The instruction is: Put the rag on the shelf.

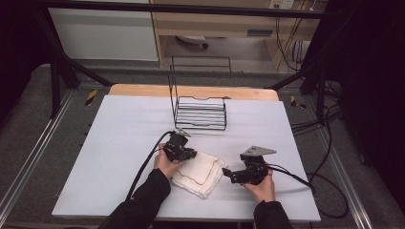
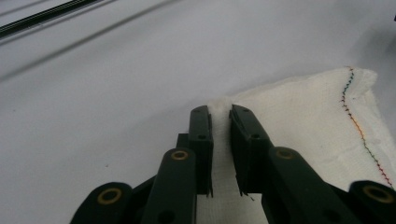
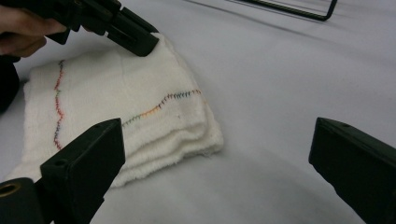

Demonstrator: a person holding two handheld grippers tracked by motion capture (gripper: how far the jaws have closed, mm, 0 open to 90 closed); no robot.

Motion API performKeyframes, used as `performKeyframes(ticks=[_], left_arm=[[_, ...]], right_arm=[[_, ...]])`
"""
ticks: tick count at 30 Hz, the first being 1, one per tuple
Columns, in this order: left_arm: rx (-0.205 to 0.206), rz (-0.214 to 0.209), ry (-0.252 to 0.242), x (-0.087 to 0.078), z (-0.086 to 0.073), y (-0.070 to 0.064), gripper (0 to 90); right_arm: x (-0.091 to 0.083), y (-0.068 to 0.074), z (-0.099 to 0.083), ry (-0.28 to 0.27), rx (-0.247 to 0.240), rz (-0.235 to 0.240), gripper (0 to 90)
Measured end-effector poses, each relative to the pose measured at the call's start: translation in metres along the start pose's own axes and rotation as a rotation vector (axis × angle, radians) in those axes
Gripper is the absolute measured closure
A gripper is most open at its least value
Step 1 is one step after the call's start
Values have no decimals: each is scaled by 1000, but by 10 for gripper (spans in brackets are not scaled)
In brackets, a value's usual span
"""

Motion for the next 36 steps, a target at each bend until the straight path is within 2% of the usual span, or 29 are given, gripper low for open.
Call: performKeyframes(ticks=[3,4,8,11,13,16,23,25,29,34,36], left_arm=[[13,7,-1,0,0,-1,784],[19,18,-6,0,0,-2,785],[42,39,-6,1,0,-6,788],[47,35,-8,1,-1,-5,788],[48,33,-11,1,-1,-5,788],[56,33,-10,1,-1,-5,788],[78,30,-16,1,-1,-5,787],[83,30,-18,1,-2,-5,787],[84,34,-23,1,-2,-5,787],[56,27,-27,1,-2,-4,788],[59,30,-25,1,-2,-5,790]], right_arm=[[8,3,4,-11,17,14,104],[11,4,5,-4,27,9,120],[21,7,8,-2,17,-24,206],[27,6,8,-2,40,-30,288],[29,5,7,-4,37,-45,335],[34,4,5,21,36,-57,384],[37,8,1,27,61,-50,466],[36,9,0,27,77,-44,522],[37,12,0,35,94,-36,585],[38,16,-1,47,124,-27,698],[38,16,0,51,136,-20,727]])
Point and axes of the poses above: each handheld gripper's, and its own axes: x roughly forward along the jaws, z roughly out of its top, y roughly to its left, the point moved 3 cm from there along x, roughly forward along the jaws, and after that the axes turned 7 degrees about x, right-handed, at the moved point
